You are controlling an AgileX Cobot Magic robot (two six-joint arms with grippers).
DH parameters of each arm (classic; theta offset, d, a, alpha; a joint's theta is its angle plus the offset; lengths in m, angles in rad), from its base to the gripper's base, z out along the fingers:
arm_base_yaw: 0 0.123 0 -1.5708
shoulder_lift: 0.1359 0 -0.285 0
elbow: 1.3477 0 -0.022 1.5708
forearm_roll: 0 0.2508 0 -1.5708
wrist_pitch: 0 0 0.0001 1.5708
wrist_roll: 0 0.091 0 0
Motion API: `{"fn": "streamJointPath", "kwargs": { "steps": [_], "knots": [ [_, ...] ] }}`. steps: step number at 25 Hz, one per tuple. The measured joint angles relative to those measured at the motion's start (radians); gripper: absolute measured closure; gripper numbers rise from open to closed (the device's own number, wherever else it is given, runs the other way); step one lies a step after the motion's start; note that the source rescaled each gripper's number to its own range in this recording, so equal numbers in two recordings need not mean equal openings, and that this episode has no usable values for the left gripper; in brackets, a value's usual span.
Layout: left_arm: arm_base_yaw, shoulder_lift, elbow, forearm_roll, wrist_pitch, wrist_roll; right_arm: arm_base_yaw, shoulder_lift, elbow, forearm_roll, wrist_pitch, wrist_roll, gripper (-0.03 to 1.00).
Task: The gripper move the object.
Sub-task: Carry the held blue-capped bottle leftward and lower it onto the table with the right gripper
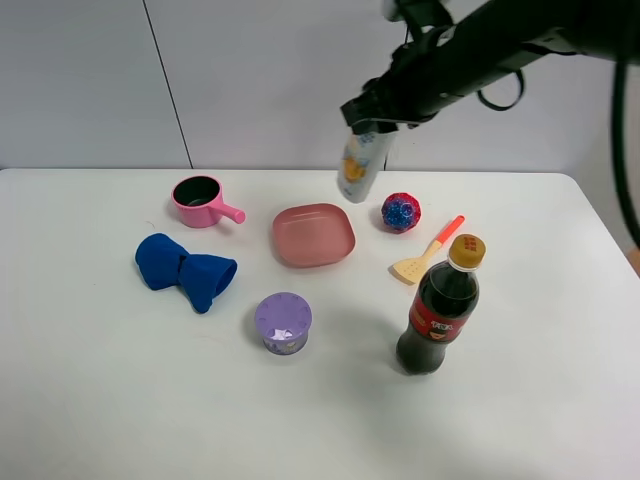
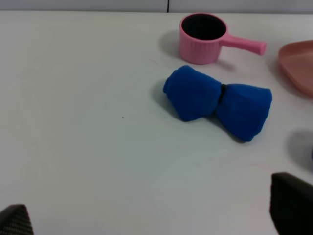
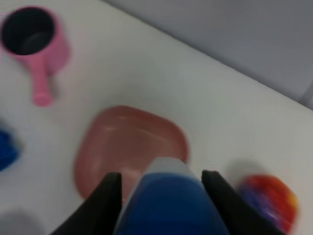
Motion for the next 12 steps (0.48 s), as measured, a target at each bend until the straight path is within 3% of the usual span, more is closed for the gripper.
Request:
{"fn": "streamJointPath", "kwargs": {
  "steps": [6,12],
  "knots": [
    [0.0,0.0,0.0,0.0,0.0,0.0,0.184,0.191,-0.242,0.01,0.094,-0.068,0.97],
    [0.0,0.0,0.0,0.0,0.0,0.0,0.348,0.313,-0.363,0.015,0.139,-0.119,0.97]
  ]
}}
